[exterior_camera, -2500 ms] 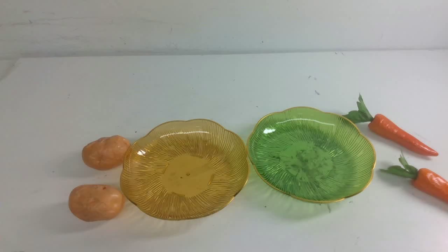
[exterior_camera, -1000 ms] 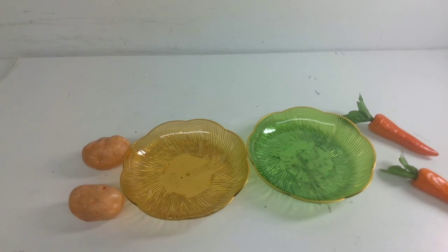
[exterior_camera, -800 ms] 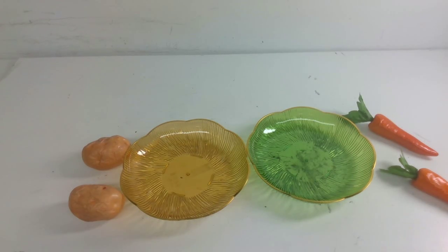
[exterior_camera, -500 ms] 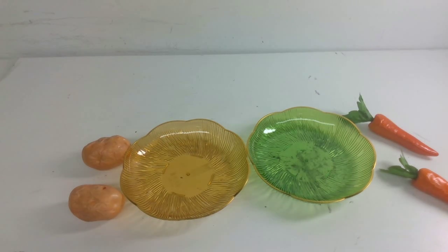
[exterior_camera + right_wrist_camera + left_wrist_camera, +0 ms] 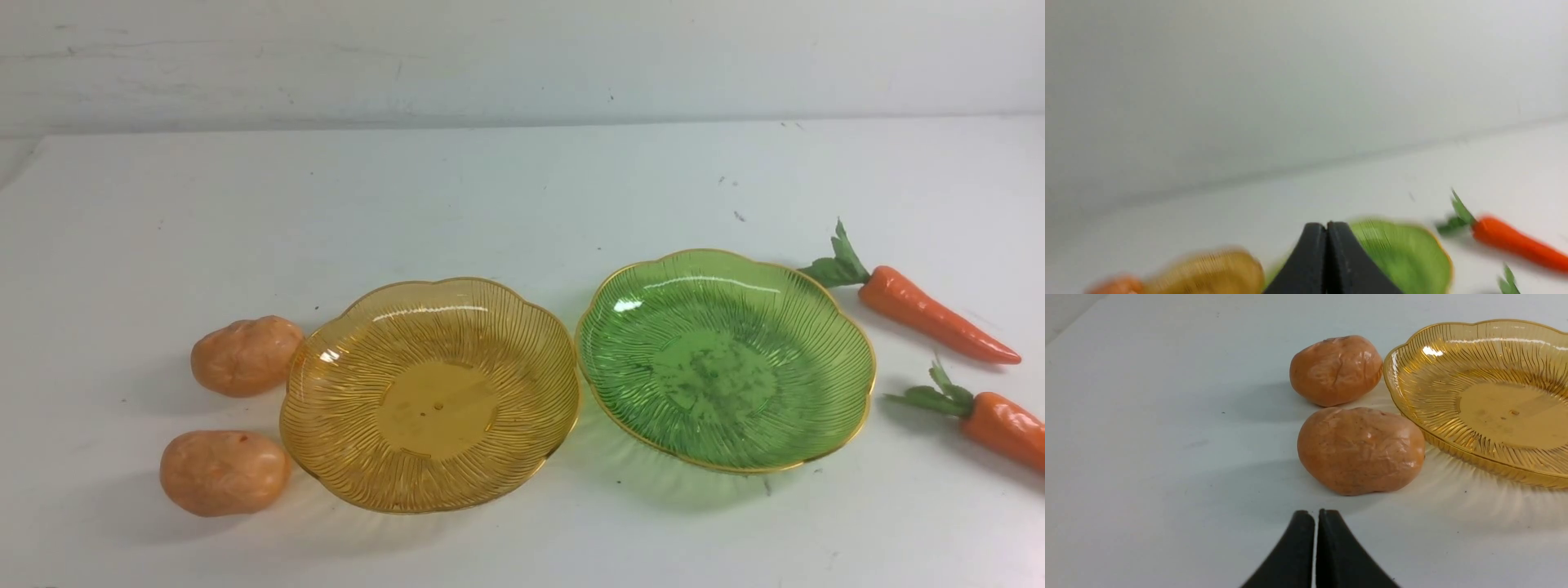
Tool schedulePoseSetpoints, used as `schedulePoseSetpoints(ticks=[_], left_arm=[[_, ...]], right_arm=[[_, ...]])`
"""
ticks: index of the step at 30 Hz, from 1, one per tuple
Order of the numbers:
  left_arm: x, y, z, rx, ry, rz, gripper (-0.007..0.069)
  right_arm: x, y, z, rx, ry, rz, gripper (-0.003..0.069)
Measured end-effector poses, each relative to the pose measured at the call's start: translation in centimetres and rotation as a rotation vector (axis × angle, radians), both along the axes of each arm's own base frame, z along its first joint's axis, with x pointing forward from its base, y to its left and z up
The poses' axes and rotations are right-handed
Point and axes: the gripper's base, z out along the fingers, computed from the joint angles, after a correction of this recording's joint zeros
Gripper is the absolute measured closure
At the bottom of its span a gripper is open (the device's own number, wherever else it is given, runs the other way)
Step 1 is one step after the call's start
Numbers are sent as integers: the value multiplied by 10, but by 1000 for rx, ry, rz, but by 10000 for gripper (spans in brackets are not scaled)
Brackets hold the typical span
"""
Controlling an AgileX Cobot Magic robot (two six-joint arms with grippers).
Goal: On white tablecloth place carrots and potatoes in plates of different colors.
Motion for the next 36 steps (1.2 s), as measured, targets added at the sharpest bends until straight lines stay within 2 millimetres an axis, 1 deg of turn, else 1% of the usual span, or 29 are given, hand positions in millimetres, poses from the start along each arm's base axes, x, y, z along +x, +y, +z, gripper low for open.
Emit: schedulePoseSetpoints(ticks=[1, 2, 3, 5, 6, 8, 9, 11, 12, 13, 15, 16, 17, 20, 22, 26, 28, 30, 34, 35, 36], left_arm=[[0, 0, 0, 0, 0, 0, 628], [0, 0, 0, 0, 0, 0, 628], [0, 0, 0, 0, 0, 0, 628], [0, 0, 0, 0, 0, 0, 628], [0, 0, 0, 0, 0, 0, 628], [0, 0, 0, 0, 0, 0, 628], [0, 0, 0, 0, 0, 0, 628], [0, 0, 0, 0, 0, 0, 628], [0, 0, 0, 0, 0, 0, 628], [0, 0, 0, 0, 0, 0, 628], [0, 0, 0, 0, 0, 0, 628], [0, 0, 0, 0, 0, 0, 628], [0, 0, 0, 0, 0, 0, 628], [0, 0, 0, 0, 0, 0, 628], [0, 0, 0, 0, 0, 0, 628], [0, 0, 0, 0, 0, 0, 628], [0, 0, 0, 0, 0, 0, 628], [0, 0, 0, 0, 0, 0, 628], [0, 0, 0, 0, 0, 0, 628], [0, 0, 0, 0, 0, 0, 628], [0, 0, 0, 0, 0, 0, 628]], right_arm=[[11, 0, 0, -56, 125, 6, 674], [24, 0, -4, -91, 286, 4, 674], [36, -1, -10, -116, 410, -10, 674], [67, -3, -27, -169, 637, -36, 674], [83, -2, -38, -188, 713, -32, 674], [109, -1, -54, -224, 819, -10, 674], [127, 0, -64, -244, 890, 4, 674], [155, -2, -76, -260, 981, 6, 674], [169, -4, -77, -262, 995, 0, 674], [185, -9, -80, -262, 1021, -7, 674], [204, -20, -82, -257, 1059, -26, 674], [216, -28, -83, -257, 1090, -35, 674], [224, -38, -85, -257, 1126, -46, 674], [240, -61, -91, -292, 1167, -66, 674], [246, -69, -100, -358, 1176, -43, 674], [255, -63, -114, -427, 1187, 11, 651], [259, -59, -121, -449, 1192, 42, 623], [262, -55, -129, -490, 1199, 85, 582], [266, -49, -139, -577, 1209, 158, 466], [267, -48, -143, -620, 1214, 184, 397], [268, -48, -146, -653, 1216, 199, 357]])
